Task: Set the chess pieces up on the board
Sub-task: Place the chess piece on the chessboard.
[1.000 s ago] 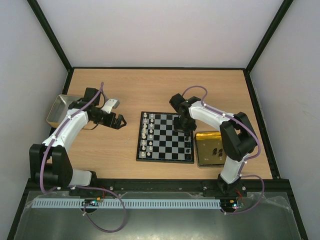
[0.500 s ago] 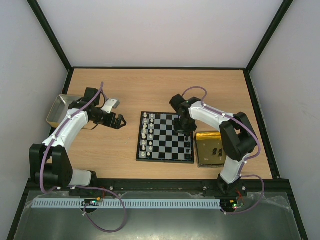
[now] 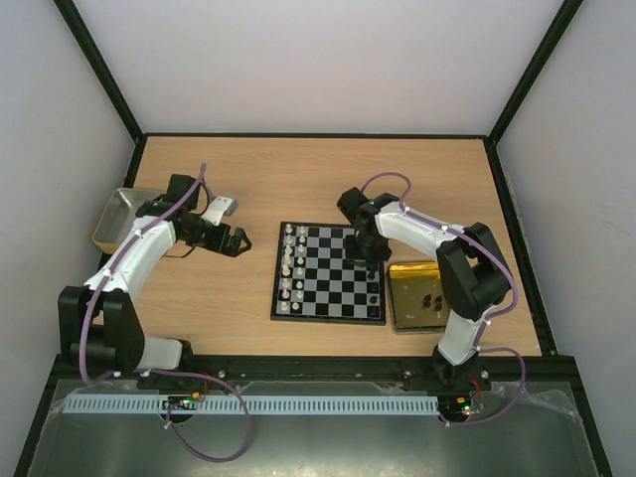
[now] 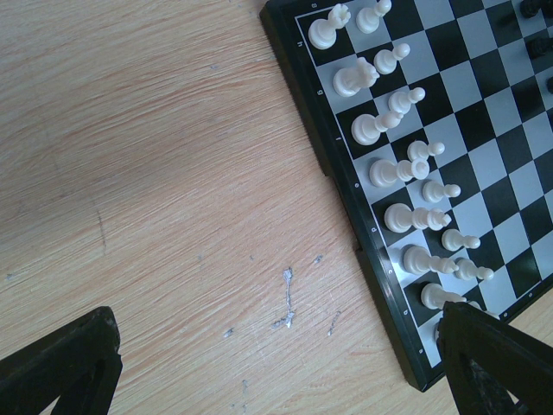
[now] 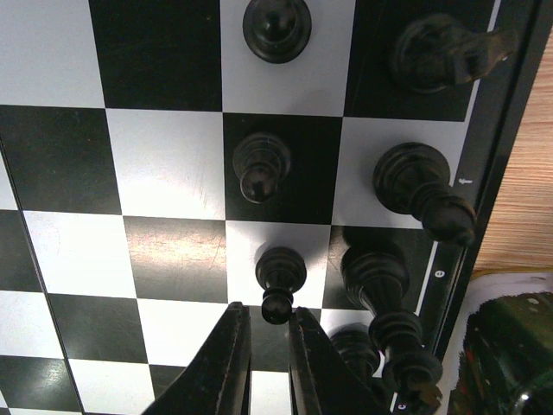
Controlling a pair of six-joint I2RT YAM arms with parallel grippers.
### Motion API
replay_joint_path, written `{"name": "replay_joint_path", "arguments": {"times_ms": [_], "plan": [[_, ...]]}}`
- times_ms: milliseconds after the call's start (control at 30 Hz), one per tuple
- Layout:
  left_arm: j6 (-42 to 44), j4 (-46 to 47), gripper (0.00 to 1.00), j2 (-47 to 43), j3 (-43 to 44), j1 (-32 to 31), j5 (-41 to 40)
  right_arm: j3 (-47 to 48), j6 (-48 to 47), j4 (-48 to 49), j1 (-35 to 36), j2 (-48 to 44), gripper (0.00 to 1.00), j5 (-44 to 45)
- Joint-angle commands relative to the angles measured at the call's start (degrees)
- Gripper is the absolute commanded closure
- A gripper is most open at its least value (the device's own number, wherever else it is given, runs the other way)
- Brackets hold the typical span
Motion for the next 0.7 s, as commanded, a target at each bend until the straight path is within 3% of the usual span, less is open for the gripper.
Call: {"name": "replay_joint_path", "arguments": {"times_ms": [0,667], "plan": [[0.0,-0.8,0.01,-0.2,-0.2,-0.3,0.5,-0.7,-0.8,-1.0,0.3,0.1,0.87,0.0],[-0.2,-0.1,0.01,-0.9,-0.8,-0.3,0.4,-1.1,-0.8,-0.3,0.3,-0.8,0.86,-1.7]]}}
